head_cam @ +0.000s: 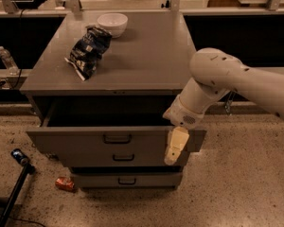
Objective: Open top drawer
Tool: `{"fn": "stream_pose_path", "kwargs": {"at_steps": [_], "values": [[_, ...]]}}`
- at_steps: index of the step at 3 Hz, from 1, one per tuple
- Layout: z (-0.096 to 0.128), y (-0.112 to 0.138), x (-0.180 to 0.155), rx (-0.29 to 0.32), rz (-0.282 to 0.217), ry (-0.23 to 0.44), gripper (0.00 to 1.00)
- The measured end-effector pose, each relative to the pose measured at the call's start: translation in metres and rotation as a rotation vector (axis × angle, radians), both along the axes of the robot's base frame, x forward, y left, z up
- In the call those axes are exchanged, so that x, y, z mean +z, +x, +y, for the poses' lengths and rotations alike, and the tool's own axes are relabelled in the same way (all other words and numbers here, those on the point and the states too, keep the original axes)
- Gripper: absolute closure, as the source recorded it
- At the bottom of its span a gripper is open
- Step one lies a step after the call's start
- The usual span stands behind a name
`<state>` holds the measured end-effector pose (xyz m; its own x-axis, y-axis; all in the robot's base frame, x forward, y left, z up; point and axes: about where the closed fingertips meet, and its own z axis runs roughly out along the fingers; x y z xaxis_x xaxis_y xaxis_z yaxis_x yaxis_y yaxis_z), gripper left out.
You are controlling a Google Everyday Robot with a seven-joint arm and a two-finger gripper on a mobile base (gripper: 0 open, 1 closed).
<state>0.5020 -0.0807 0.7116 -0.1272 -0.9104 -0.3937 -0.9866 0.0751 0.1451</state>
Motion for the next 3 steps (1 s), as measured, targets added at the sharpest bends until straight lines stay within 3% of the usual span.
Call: {"fn": "stream_pose_path", "kwargs": {"at_steps": [1, 3], "values": [[0.0, -0.001, 0.001, 0.0, 0.004, 0.0, 0.0], [0.016, 0.014, -0.021, 0.059, -0.063, -0.011, 0.0]]}}
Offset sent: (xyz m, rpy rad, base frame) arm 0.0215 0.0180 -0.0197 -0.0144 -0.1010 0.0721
